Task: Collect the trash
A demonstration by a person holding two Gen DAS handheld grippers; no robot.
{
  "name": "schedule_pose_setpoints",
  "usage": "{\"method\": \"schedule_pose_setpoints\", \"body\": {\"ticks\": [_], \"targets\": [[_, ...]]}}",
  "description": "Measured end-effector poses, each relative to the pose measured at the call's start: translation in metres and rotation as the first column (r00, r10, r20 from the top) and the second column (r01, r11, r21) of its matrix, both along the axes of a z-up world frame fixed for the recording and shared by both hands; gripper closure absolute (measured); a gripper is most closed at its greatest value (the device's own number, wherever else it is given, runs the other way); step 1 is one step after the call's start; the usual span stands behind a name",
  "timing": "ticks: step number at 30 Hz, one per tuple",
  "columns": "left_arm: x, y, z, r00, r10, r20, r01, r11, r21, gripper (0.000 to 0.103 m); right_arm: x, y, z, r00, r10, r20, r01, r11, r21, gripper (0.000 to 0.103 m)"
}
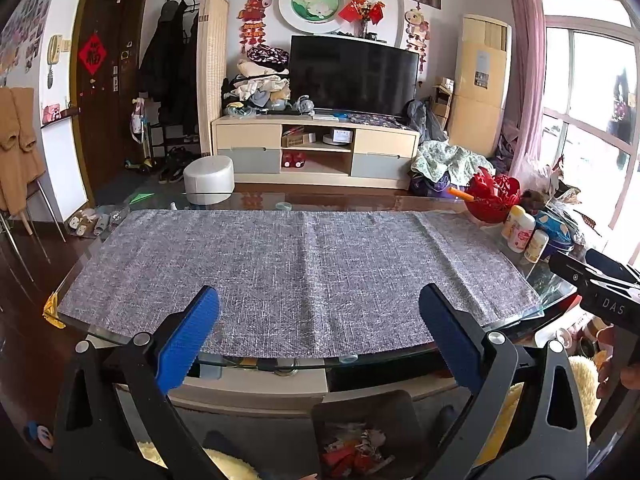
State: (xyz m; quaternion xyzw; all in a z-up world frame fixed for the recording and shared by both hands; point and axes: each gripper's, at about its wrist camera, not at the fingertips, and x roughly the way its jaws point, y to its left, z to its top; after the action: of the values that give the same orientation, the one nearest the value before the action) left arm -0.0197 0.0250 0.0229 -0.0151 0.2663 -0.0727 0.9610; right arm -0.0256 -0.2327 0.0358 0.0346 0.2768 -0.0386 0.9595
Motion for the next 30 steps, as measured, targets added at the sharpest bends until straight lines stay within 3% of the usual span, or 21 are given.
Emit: {"method": "schedule_pose_setpoints", "body": {"ticks": [30], "targets": [[-0.0017, 0.0037, -0.0019, 1.0, -0.009, 0.008, 0.009, 1.0, 0.002, 0.008, -0.0031, 0.0041, -0.0003, 1.0, 0.001, -0.007, -0.001, 1.0, 0.022, 0.003]]}}
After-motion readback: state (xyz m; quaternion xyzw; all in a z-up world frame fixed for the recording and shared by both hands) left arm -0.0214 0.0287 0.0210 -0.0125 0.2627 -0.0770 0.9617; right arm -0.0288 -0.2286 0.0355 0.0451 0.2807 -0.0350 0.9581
